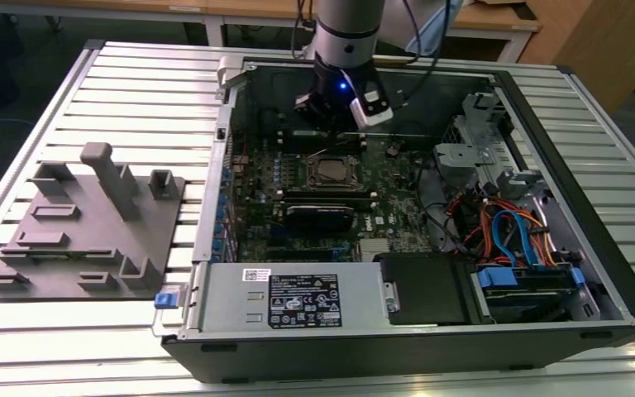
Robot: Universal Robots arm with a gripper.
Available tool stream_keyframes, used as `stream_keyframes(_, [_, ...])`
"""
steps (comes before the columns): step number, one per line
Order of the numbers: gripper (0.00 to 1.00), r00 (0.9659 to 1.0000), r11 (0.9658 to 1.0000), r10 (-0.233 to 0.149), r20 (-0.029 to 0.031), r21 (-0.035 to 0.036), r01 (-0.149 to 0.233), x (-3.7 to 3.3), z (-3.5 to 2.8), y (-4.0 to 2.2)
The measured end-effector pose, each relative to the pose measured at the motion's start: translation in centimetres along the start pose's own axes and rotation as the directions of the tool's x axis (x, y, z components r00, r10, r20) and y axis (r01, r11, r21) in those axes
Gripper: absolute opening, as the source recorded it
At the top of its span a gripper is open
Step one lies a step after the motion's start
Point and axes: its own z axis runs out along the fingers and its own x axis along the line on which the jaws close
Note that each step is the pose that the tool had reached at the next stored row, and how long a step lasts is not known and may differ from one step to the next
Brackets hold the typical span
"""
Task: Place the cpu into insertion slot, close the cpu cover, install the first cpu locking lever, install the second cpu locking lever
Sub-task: 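Install the first cpu locking lever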
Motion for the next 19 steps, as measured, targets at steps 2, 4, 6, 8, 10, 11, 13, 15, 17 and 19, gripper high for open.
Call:
stream_keyframes(2, [0.11,1.0,1.0,0.0,0.0,0.0,0.0,-0.15,0.04,0.02])
stream_keyframes(4, [0.11,1.0,1.0,0.0,-0.0001,0.0002,0.0,-0.27,0.09,0.03])
stream_keyframes(6, [0.11,1.0,1.0,0.0,-0.0001,0.0002,0.0,-0.36,0.15,0.03])
stream_keyframes(8, [0.11,1.0,1.0,0.0,-0.0001,0.0001,0.0,-0.48,0.22,0.03])
stream_keyframes(10, [0.11,1.0,1.0,0.0,0.0,0.0001,0.0,-0.59,0.3,0.02])
stream_keyframes(11, [0.11,1.0,1.0,0.0,0.0,0.0001,0.0,-0.65,0.34,0.02])
stream_keyframes(13, [0.11,1.0,1.0,0.0,0.0,-0.0004,0.0,-0.79,0.41,0.02])
stream_keyframes(15, [0.11,1.0,1.0,0.002,0.0001,-0.0024,-0.002,-0.89,0.5,0.02])
stream_keyframes(17, [0.11,1.0,1.0,0.005,0.0002,-0.004,-0.005,-0.98,0.6,0.02])
stream_keyframes(19, [0.11,1.0,1.0,0.006,0.0002,-0.0044,-0.006,-1.05,0.69,0.01])
